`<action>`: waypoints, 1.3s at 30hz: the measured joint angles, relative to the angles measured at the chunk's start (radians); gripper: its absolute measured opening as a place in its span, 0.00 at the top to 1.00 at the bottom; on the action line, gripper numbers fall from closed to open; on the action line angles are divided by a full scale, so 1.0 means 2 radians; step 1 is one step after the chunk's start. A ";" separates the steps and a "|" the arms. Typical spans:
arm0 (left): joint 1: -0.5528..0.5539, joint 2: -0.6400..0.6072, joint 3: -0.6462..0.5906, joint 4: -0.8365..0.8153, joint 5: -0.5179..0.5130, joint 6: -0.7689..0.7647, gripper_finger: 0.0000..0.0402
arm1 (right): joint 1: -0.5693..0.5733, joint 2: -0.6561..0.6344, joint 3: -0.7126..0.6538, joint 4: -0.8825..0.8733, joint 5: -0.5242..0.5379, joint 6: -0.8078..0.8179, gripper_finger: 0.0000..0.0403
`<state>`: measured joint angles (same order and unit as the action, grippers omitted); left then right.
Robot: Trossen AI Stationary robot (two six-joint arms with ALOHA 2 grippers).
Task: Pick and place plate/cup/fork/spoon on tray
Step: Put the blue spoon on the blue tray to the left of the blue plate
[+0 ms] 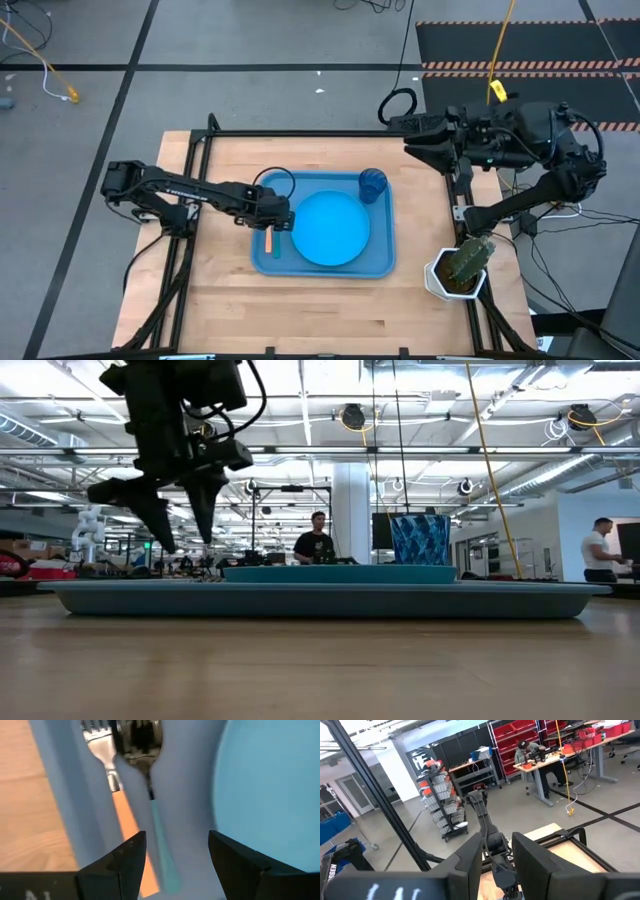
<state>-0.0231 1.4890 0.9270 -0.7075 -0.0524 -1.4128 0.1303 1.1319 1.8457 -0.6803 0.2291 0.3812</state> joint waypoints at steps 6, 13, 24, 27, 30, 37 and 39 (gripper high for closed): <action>0.000 0.018 0.051 -0.066 0.000 -0.018 0.55 | 0.000 0.000 0.000 0.001 0.001 0.000 0.76; 0.007 0.062 0.133 -0.157 -0.021 0.031 0.72 | 0.000 0.004 0.000 0.007 0.002 -0.004 0.76; 0.009 0.124 0.163 -0.190 -0.010 0.051 0.87 | 0.000 0.007 0.000 0.005 0.002 0.002 0.76; 0.009 0.139 0.163 -0.183 0.000 0.055 0.90 | 0.000 0.007 0.000 0.003 0.002 0.013 0.76; 0.008 0.151 0.163 -0.175 0.000 0.055 0.92 | 0.000 0.007 0.000 -0.004 0.002 0.015 0.76; 0.019 0.160 0.163 -0.169 0.000 0.055 0.95 | 0.000 0.007 0.000 -0.007 0.001 0.023 0.76; 0.023 0.159 0.163 -0.169 0.000 0.057 0.96 | 0.000 0.007 0.000 -0.007 0.001 0.023 0.76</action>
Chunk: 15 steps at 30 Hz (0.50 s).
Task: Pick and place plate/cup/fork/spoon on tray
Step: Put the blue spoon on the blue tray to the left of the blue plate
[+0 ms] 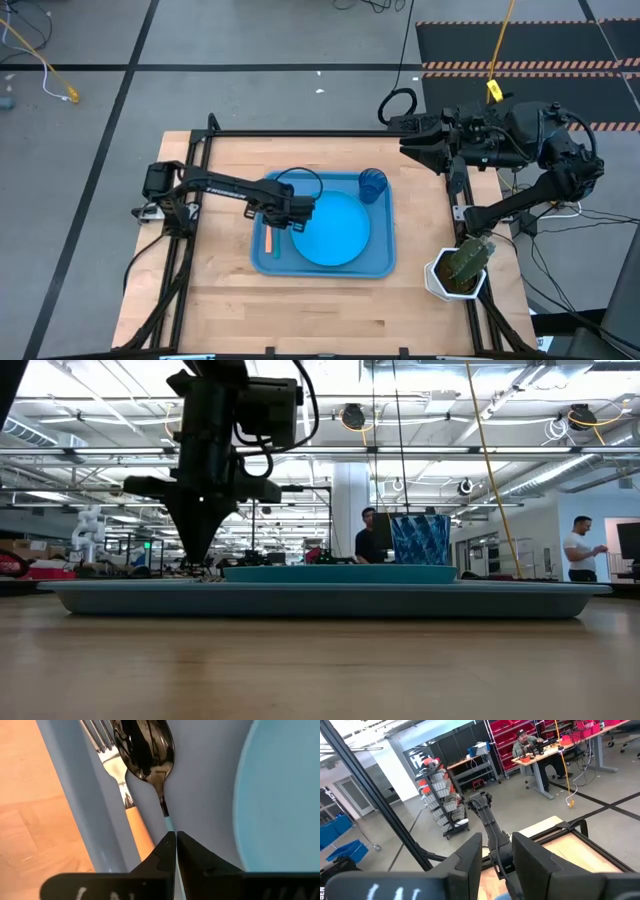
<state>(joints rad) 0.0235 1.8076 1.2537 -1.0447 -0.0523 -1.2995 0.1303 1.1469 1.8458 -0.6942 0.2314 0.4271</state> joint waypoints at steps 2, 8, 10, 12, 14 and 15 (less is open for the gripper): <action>0.004 0.000 0.000 0.000 0.000 0.000 0.96 | 0.000 0.000 0.000 0.000 0.000 0.000 0.76; 0.018 0.000 0.000 0.000 0.007 0.001 0.90 | 0.000 0.000 0.000 -0.006 0.000 0.003 0.76; 0.020 0.000 0.000 0.000 0.008 0.004 0.87 | 0.000 0.000 0.000 -0.008 0.000 0.003 0.76; 0.022 0.000 0.000 0.000 0.009 0.005 0.83 | 0.000 0.000 0.000 -0.011 0.000 0.003 0.76; 0.023 0.000 0.000 0.000 0.009 0.006 0.81 | 0.000 0.000 0.000 -0.014 0.000 0.003 0.76; 0.023 0.000 0.000 0.000 0.009 0.006 0.80 | 0.000 0.000 0.000 -0.015 0.000 0.003 0.76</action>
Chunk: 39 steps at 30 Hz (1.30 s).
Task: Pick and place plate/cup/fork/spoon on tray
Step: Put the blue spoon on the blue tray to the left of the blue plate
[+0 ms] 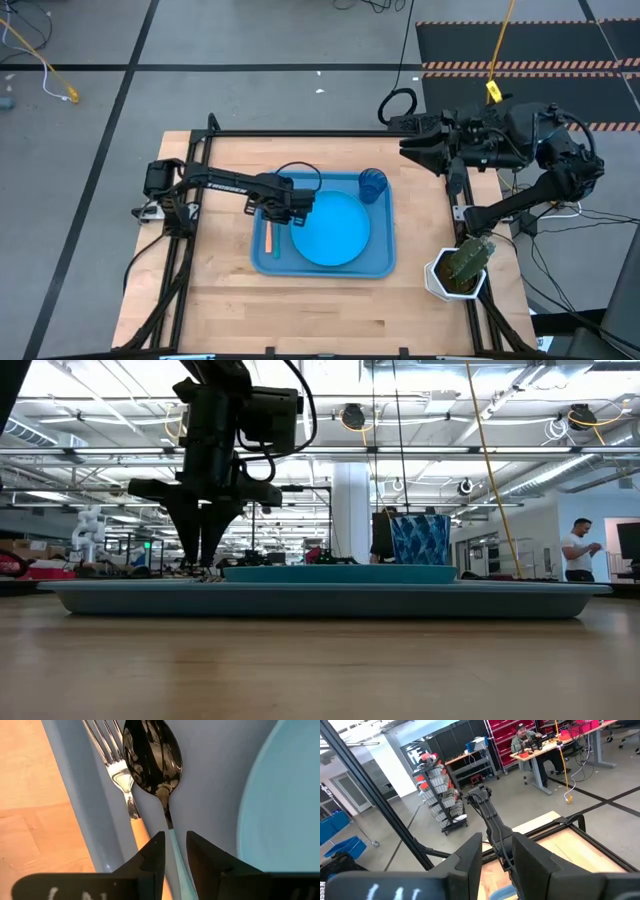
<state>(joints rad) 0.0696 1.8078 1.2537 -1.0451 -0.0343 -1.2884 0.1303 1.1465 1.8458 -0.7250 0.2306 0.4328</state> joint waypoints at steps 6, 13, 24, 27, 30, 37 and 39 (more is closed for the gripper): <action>0.000 0.000 -0.004 0.002 0.000 -0.002 0.78 | 0.000 0.000 0.000 -0.005 0.000 0.000 0.76; -0.001 0.000 -0.026 0.001 0.018 -0.014 0.78 | 0.000 0.000 0.000 -0.007 0.000 -0.002 0.76; 0.000 0.000 -0.026 0.036 0.016 -0.020 0.78 | 0.000 0.000 0.000 -0.007 0.000 -0.004 0.76; 0.003 0.000 -0.026 0.036 0.011 -0.020 0.78 | 0.000 0.000 0.000 -0.007 0.000 -0.003 0.76; 0.006 0.000 -0.026 0.036 0.010 -0.016 0.78 | 0.000 0.000 0.000 -0.007 0.000 -0.003 0.76; 0.009 0.000 -0.031 0.042 0.008 -0.013 0.78 | 0.000 0.000 0.000 -0.007 0.000 0.000 0.76; 0.009 0.000 -0.040 0.050 0.010 -0.020 0.78 | 0.000 0.000 0.000 -0.007 0.000 0.000 0.76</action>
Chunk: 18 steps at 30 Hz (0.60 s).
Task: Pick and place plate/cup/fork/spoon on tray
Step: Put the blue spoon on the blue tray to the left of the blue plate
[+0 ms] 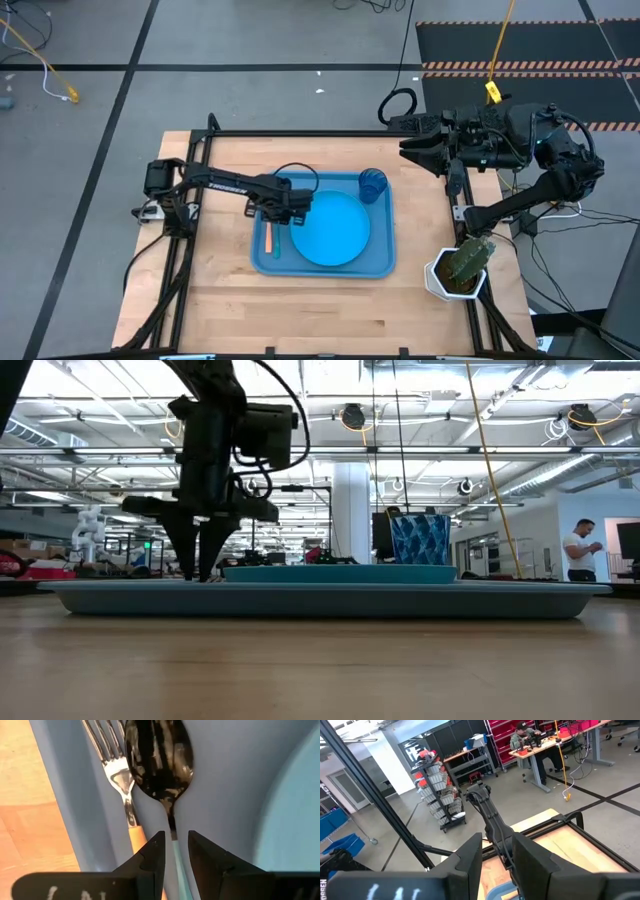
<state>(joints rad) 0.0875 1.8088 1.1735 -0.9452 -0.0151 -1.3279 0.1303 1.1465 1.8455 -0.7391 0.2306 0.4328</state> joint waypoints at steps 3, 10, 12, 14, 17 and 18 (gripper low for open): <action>0.001 0.000 -0.008 0.006 0.009 -0.003 0.78 | 0.000 0.000 0.000 0.000 0.000 0.000 0.76; 0.002 0.000 -0.011 0.010 0.008 -0.001 0.78 | 0.000 0.000 0.000 0.000 0.000 0.000 0.76; 0.002 0.000 -0.011 0.011 0.007 0.005 0.78 | 0.000 0.000 0.000 0.000 0.000 0.000 0.76; 0.002 0.007 -0.011 0.014 0.007 0.006 0.78 | 0.000 0.000 0.000 0.000 0.000 0.000 0.76; 0.002 0.014 -0.012 0.015 0.011 0.007 0.78 | 0.000 0.000 0.000 0.000 0.000 0.000 0.76; 0.002 0.017 -0.011 0.019 0.013 0.007 0.78 | 0.000 0.000 0.000 0.000 0.000 0.000 0.76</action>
<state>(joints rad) 0.0914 1.8425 1.1514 -0.9072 0.0116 -1.3146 0.1306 1.1461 1.8458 -0.7391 0.2302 0.4332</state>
